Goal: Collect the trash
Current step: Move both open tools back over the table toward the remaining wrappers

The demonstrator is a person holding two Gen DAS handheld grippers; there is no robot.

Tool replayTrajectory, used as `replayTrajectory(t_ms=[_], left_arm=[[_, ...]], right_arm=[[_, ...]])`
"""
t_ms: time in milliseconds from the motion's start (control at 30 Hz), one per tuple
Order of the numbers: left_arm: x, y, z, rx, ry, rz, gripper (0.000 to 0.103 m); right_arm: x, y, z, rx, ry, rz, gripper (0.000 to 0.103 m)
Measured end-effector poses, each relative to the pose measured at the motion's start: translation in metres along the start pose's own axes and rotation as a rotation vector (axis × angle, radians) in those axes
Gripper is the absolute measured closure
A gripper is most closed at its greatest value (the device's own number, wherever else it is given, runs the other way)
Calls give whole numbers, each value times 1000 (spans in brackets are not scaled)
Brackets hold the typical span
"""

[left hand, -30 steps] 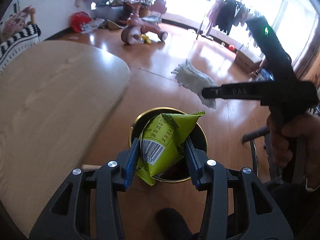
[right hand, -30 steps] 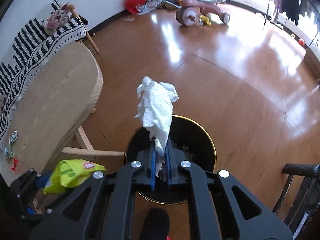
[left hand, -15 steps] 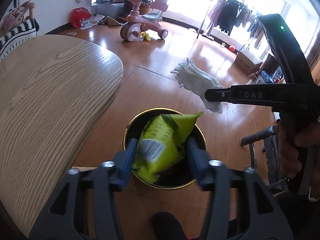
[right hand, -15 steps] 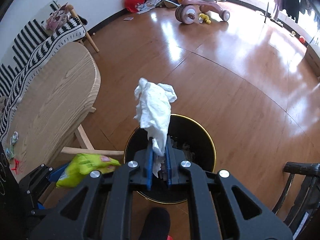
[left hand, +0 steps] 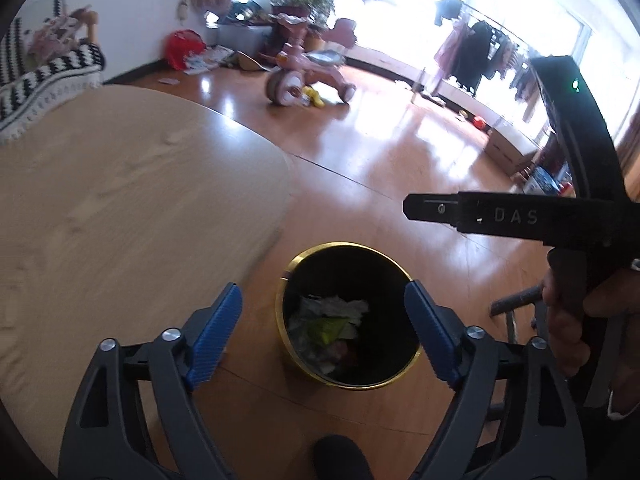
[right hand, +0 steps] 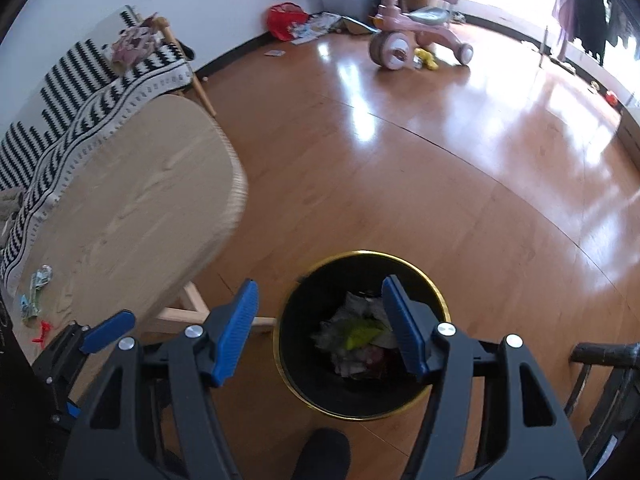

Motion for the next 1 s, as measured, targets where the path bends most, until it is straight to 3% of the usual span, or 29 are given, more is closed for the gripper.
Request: replayTrajectory(t_ms=[133, 367, 667, 867, 1000], left_arm=[[4, 34, 42, 62, -53, 43, 14], [-8, 137, 143, 304, -135, 155, 11], [-90, 297, 284, 652, -197, 368, 10], [-143, 355, 330, 728, -180, 443, 10], [-157, 372, 333, 719, -153, 441, 10]], right_arm=[[7, 44, 4, 48, -31, 54, 35], [6, 160, 8, 201, -69, 169, 30], [-42, 356, 8, 416, -40, 446, 26], [-86, 438, -3, 441, -4, 611, 22], [-109, 456, -13, 431, 23, 665, 20]])
Point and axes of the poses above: each gripper's, at about its wrist camera, not at the fingertips, and z roughly against the way its jaws point, y to its left, x to its top, the point moved 1 cm from there along -z, roughly the way its jaws point, and after that the axes turned 4 degrees about -y, right-handed, at the moved point
